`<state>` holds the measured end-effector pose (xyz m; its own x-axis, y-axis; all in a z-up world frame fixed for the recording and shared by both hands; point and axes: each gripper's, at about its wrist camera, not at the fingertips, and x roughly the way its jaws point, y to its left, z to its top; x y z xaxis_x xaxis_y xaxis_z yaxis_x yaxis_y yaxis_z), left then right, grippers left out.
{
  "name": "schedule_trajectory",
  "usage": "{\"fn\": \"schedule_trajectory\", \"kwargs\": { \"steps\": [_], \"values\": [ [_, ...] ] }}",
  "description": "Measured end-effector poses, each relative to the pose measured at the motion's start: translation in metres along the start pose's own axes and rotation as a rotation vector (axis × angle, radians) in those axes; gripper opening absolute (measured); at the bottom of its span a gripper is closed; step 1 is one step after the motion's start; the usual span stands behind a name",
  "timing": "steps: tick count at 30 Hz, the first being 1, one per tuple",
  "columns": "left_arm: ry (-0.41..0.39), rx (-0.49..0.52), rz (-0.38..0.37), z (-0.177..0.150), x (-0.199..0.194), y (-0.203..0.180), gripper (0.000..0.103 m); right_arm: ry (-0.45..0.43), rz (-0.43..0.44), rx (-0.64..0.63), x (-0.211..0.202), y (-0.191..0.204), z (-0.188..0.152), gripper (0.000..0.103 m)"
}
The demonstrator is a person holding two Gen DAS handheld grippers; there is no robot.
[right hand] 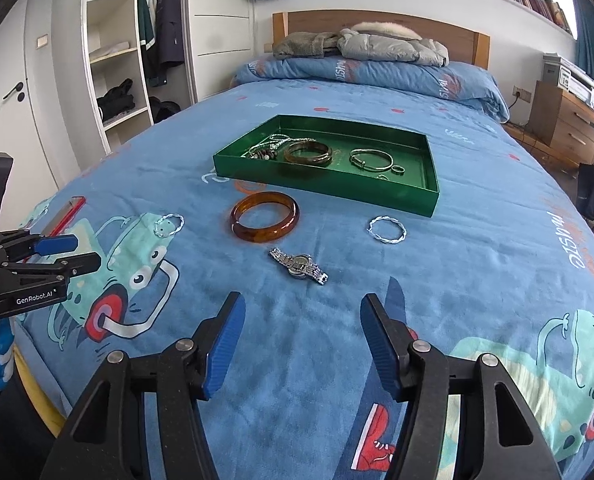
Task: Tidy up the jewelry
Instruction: 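Grasp the twisted silver hoop with the left tool while the right tool grasps the silver watch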
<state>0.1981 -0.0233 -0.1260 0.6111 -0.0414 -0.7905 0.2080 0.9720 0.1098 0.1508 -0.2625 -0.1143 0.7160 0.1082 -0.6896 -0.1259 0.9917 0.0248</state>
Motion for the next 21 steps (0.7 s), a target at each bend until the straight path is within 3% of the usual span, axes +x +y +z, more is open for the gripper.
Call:
{"fn": "schedule_trajectory", "kwargs": {
  "steps": [11, 18, 21],
  "values": [
    [0.035, -0.037, -0.118, 0.019, 0.054, 0.009, 0.05, 0.064, 0.043, -0.127, 0.053, 0.0, 0.015, 0.06],
    [0.004, -0.003, -0.114, 0.042, 0.076, -0.007, 0.05, 0.099, 0.082, -0.141, 0.086, -0.013, 0.024, 0.059],
    [-0.002, 0.004, -0.102, 0.048, 0.083, -0.01, 0.05, 0.106, 0.095, -0.164, 0.091, -0.012, 0.025, 0.054]
  ]
}}
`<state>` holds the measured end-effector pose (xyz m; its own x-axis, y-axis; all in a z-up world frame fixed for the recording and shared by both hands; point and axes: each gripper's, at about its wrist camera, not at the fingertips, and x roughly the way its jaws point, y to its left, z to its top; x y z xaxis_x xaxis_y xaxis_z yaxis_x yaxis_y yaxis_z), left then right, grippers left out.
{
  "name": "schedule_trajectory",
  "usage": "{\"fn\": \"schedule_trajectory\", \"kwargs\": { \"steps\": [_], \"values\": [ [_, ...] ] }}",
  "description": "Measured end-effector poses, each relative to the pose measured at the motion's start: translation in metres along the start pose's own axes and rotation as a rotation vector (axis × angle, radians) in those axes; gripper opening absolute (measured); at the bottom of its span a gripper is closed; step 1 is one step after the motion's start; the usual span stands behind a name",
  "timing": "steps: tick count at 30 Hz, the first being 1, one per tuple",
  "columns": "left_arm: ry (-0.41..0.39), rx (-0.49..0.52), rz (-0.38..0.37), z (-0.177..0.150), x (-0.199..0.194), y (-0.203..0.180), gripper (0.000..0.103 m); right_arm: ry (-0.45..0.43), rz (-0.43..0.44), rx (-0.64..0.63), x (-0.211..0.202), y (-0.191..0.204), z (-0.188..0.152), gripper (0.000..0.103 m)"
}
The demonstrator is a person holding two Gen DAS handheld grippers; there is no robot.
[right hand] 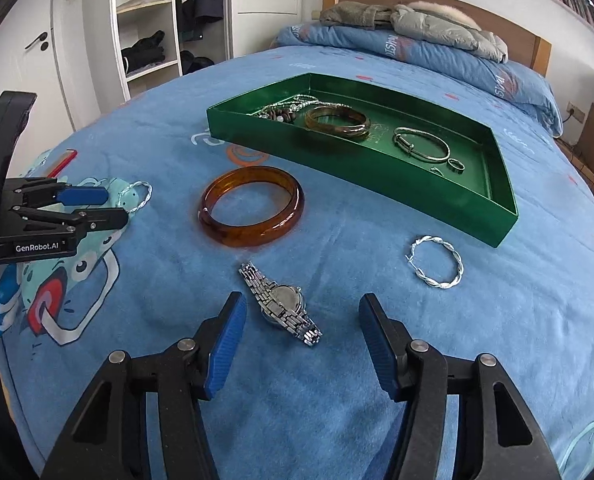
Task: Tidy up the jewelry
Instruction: 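Grasp the twisted silver hoop with the left tool while the right tool grasps the silver watch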
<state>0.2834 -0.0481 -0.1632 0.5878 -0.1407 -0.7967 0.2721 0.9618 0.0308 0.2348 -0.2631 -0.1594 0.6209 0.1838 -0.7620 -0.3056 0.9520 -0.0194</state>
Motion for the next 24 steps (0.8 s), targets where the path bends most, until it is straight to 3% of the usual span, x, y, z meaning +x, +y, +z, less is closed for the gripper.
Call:
{"fn": "schedule_trajectory", "kwargs": {
  "steps": [7, 10, 24],
  "values": [
    [-0.021, -0.031, -0.019, 0.005, 0.006, 0.002, 0.049, 0.012, 0.023, -0.077, 0.004, 0.014, 0.0, 0.023],
    [-0.034, -0.037, -0.036, 0.004, 0.005, 0.004, 0.035, 0.012, 0.02, -0.084, 0.002, 0.017, -0.002, 0.023],
    [-0.067, -0.087, -0.086, -0.001, -0.012, 0.013, 0.031, -0.007, 0.043, -0.024, -0.016, 0.015, -0.011, 0.022]
  ]
}}
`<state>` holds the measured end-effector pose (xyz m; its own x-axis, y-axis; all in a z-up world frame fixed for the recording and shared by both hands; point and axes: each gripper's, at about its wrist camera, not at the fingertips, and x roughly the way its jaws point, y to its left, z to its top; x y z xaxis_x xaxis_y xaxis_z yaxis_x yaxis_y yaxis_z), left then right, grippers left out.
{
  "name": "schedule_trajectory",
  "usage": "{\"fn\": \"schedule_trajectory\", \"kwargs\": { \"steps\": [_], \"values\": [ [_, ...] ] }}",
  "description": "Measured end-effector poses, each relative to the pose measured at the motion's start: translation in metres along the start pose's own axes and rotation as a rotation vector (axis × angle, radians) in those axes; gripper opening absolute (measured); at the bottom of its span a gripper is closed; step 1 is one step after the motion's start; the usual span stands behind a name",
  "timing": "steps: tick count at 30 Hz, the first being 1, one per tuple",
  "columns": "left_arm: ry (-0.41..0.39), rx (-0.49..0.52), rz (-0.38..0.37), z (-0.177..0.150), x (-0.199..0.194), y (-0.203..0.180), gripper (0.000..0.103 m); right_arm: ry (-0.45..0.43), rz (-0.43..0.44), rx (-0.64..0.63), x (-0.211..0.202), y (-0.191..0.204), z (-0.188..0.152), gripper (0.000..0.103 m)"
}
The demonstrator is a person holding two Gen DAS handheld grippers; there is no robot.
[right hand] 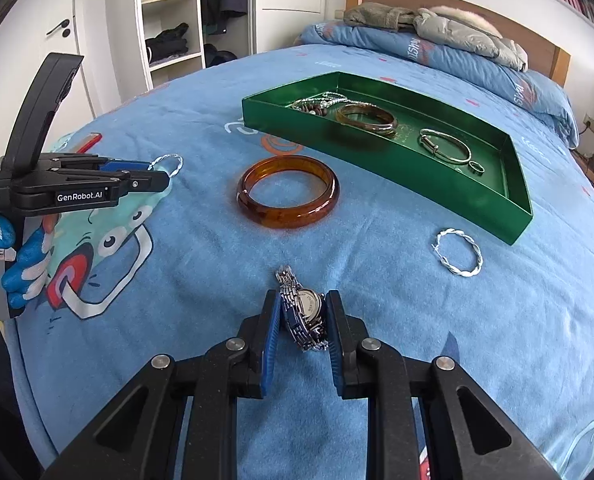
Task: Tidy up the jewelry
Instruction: 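Grasp the twisted silver hoop with the left tool while the right tool grasps the silver watch, then carry the twisted hoop and the watch over the green tray with both tools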
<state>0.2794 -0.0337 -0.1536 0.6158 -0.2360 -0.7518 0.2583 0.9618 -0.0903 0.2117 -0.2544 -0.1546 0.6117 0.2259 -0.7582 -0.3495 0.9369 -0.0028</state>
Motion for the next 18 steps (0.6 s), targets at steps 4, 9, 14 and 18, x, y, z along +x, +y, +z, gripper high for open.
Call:
{"fn": "schedule_trajectory", "kwargs": {
  "steps": [4, 9, 14, 18],
  "values": [
    [-0.024, -0.019, -0.014, 0.006, -0.012, 0.003, 0.031, -0.023, -0.006, 0.021, -0.007, -0.005, 0.002, 0.022],
    [-0.057, -0.029, -0.041, 0.025, -0.025, 0.002, 0.031, -0.051, -0.032, 0.046, -0.016, -0.015, 0.009, 0.022],
    [-0.099, -0.027, -0.09, 0.056, -0.035, -0.007, 0.031, -0.102, -0.066, 0.076, -0.025, -0.032, 0.03, 0.022],
    [-0.127, -0.007, -0.122, 0.084, -0.034, -0.023, 0.031, -0.152, -0.095, 0.095, -0.029, -0.047, 0.053, 0.022]
  ]
}}
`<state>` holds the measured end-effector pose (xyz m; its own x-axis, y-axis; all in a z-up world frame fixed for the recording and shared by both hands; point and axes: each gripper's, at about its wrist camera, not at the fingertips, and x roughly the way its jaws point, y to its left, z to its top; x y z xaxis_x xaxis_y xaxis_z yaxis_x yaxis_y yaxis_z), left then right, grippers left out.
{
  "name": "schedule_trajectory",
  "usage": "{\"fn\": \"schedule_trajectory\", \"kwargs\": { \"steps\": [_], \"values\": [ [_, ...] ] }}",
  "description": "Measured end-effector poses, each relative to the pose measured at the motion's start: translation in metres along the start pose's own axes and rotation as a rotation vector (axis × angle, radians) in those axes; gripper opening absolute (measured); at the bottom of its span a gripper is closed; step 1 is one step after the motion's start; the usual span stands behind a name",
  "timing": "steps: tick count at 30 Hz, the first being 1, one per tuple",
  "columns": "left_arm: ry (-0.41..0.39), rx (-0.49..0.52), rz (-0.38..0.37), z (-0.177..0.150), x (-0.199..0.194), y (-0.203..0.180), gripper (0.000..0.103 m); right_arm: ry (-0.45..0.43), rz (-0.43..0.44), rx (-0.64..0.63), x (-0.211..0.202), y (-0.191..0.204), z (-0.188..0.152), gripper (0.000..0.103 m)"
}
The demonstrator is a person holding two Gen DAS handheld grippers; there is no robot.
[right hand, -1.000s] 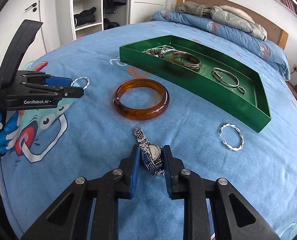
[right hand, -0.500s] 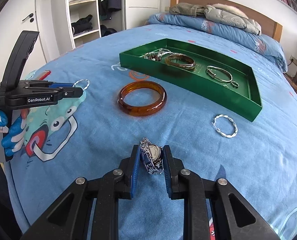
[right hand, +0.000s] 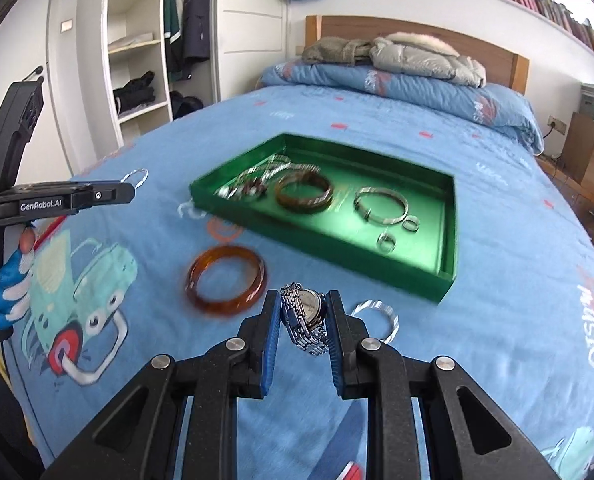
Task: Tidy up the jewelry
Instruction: 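Carry the twisted hoop and the watch over the green tray with both tools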
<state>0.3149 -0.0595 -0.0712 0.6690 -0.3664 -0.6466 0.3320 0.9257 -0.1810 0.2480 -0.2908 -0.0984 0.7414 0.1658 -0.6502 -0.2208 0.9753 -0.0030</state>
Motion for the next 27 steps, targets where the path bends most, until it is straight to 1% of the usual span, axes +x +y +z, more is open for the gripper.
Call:
{"fn": "schedule_trajectory", "kwargs": {
  "steps": [4, 9, 12, 16, 19, 24, 27],
  "values": [
    [0.008, -0.009, -0.025, 0.02, 0.022, -0.014, 0.031, -0.022, -0.024, 0.032, 0.014, -0.014, 0.022, 0.022],
    [0.042, -0.012, -0.049, 0.038, 0.06, -0.031, 0.031, -0.012, -0.031, 0.11, 0.044, -0.039, 0.044, 0.022],
    [0.063, 0.012, -0.041, 0.05, 0.086, -0.041, 0.031, 0.001, -0.035, 0.159, 0.064, -0.053, 0.057, 0.022],
    [0.114, 0.019, -0.038, 0.062, 0.126, -0.051, 0.031, 0.046, -0.032, 0.218, 0.097, -0.074, 0.075, 0.022],
    [0.147, 0.026, -0.029, 0.066, 0.148, -0.057, 0.031, 0.108, -0.038, 0.244, 0.124, -0.087, 0.085, 0.022],
    [0.177, 0.054, 0.002, 0.066, 0.171, -0.063, 0.031, 0.207, -0.049, 0.252, 0.155, -0.094, 0.081, 0.023],
    [0.191, 0.053, 0.018, 0.065, 0.18, -0.061, 0.031, 0.233, -0.059, 0.249, 0.165, -0.095, 0.079, 0.022]
  ]
}}
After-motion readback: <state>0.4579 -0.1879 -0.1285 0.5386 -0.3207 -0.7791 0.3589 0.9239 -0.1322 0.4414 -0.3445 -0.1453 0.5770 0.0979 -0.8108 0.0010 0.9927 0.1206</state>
